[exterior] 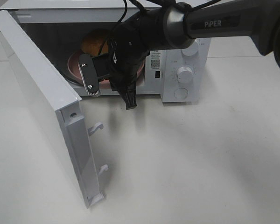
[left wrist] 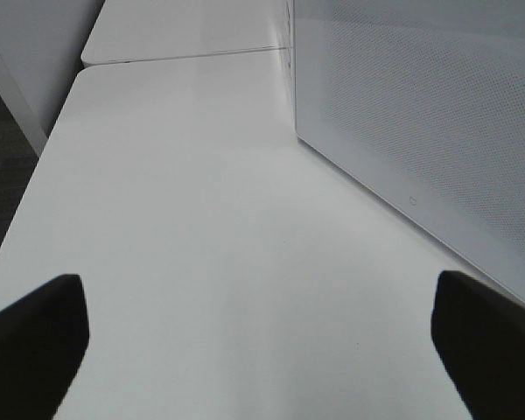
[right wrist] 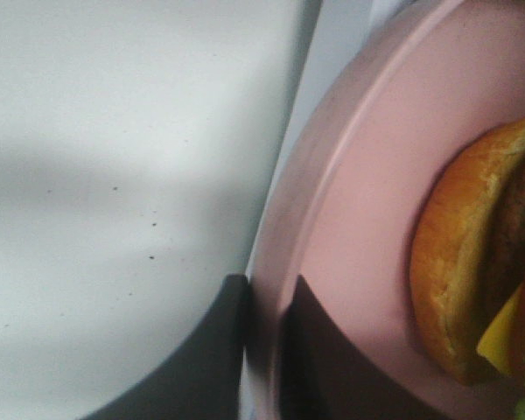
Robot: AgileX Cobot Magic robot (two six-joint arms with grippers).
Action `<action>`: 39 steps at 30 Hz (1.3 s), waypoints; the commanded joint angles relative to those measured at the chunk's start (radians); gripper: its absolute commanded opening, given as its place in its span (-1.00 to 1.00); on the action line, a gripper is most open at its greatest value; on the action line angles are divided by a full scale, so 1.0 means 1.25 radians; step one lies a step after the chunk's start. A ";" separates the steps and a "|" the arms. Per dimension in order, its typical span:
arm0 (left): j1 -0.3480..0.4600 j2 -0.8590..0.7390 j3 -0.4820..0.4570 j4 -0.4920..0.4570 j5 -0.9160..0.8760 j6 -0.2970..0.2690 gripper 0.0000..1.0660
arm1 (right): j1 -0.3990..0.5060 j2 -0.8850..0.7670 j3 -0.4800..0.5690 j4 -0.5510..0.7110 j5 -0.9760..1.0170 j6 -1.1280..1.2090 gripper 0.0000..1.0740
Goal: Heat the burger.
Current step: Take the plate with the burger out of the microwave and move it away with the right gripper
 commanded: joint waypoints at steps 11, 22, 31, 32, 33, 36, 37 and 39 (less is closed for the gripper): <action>0.004 -0.014 0.002 0.002 -0.006 -0.002 0.87 | 0.003 -0.076 0.016 0.050 0.013 -0.110 -1.00; 0.004 -0.014 0.002 0.002 -0.006 -0.002 0.87 | 0.001 -0.174 0.198 0.092 -0.142 -0.235 -1.00; 0.004 -0.014 0.002 0.002 -0.006 -0.002 0.87 | -0.018 -0.224 0.284 0.092 -0.207 -0.282 -1.00; 0.004 -0.014 0.002 0.002 -0.006 -0.002 0.87 | -0.019 -0.236 0.304 0.099 -0.219 -0.306 -1.00; 0.004 -0.014 0.002 0.002 -0.006 -0.002 0.87 | -0.026 -0.245 0.315 0.114 -0.225 -0.324 -1.00; 0.004 -0.014 0.002 0.002 -0.006 -0.002 0.87 | -0.027 -0.270 0.356 0.185 -0.230 -0.402 -1.00; 0.004 -0.014 0.002 0.002 -0.006 -0.002 0.87 | -0.027 -0.270 0.356 0.185 -0.230 -0.402 -1.00; 0.004 -0.014 0.002 0.002 -0.006 -0.002 0.87 | -0.027 -0.275 0.366 0.194 -0.230 -0.416 -1.00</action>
